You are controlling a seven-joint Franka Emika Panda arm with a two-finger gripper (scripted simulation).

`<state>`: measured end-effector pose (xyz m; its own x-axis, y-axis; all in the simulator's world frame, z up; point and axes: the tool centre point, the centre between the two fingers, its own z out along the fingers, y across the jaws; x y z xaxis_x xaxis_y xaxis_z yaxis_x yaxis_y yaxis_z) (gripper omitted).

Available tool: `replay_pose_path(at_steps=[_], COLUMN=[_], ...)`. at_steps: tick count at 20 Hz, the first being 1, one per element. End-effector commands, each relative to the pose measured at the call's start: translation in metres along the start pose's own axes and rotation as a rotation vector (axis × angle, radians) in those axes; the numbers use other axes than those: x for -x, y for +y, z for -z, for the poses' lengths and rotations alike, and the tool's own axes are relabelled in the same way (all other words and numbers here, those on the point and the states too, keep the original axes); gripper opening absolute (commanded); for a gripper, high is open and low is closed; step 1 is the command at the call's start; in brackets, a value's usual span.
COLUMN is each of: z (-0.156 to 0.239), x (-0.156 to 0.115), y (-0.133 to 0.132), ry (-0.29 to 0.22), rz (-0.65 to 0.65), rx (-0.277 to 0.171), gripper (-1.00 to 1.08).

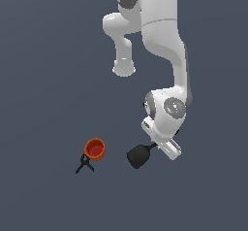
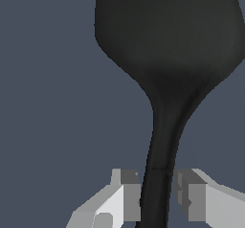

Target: Pick up a designated object from a clutter of objects.

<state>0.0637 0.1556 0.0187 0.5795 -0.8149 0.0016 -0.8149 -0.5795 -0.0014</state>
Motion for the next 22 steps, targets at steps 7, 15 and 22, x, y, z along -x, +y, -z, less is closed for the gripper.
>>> replay_pose_path(at_steps=[7,15,22], z=[0.003,0.041,0.107], x=[0.000,-0.002,-0.006], y=[-0.001,-0.005,-0.014], ry=[0.000,0.000,0.000], rz=[0.000,-0.001,-0.001], rx=[-0.001,0.000,0.001], gripper=[-1.00,-1.00,-1.00])
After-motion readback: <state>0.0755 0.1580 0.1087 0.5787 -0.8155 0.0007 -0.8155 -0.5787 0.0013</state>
